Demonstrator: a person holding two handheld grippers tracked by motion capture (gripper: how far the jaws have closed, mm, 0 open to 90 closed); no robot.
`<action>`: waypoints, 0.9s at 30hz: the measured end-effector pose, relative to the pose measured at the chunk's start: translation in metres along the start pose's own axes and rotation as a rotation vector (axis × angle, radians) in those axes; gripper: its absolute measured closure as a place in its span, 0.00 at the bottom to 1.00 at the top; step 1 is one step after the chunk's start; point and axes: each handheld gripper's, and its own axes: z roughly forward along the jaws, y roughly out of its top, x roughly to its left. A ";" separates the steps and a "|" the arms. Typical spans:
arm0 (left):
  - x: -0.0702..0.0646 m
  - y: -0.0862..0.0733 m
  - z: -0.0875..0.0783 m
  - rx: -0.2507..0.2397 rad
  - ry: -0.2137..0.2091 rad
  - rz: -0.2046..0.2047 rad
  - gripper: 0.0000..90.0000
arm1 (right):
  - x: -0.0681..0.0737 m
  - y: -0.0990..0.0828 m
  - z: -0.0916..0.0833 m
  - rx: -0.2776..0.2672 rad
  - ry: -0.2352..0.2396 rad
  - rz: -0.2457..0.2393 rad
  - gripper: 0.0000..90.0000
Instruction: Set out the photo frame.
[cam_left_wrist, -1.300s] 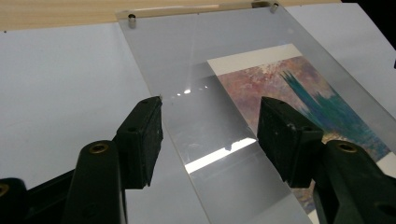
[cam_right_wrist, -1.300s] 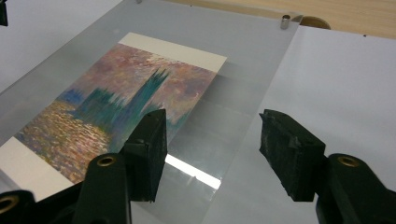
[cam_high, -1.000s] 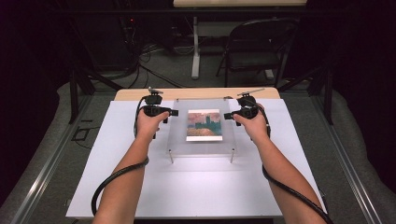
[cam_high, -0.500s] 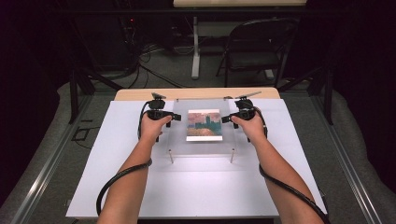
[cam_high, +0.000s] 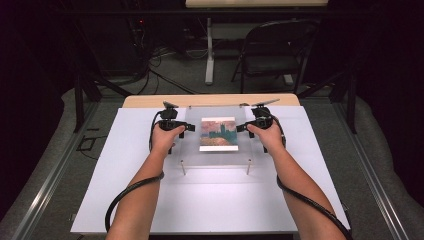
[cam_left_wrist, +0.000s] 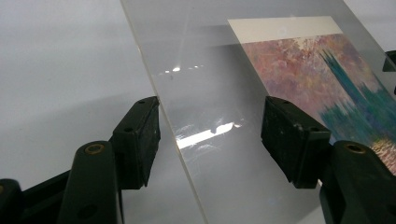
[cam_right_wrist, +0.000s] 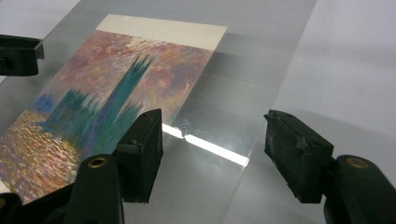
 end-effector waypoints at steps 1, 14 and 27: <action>0.000 0.000 0.000 0.000 -0.004 -0.007 0.41 | 0.000 0.000 0.000 -0.004 0.001 0.001 0.41; 0.002 0.000 0.006 0.021 -0.048 -0.044 0.35 | -0.006 -0.002 0.005 0.002 0.055 0.075 0.38; 0.003 0.002 0.004 0.013 -0.036 -0.067 0.41 | -0.004 0.000 0.005 0.009 0.044 0.069 0.38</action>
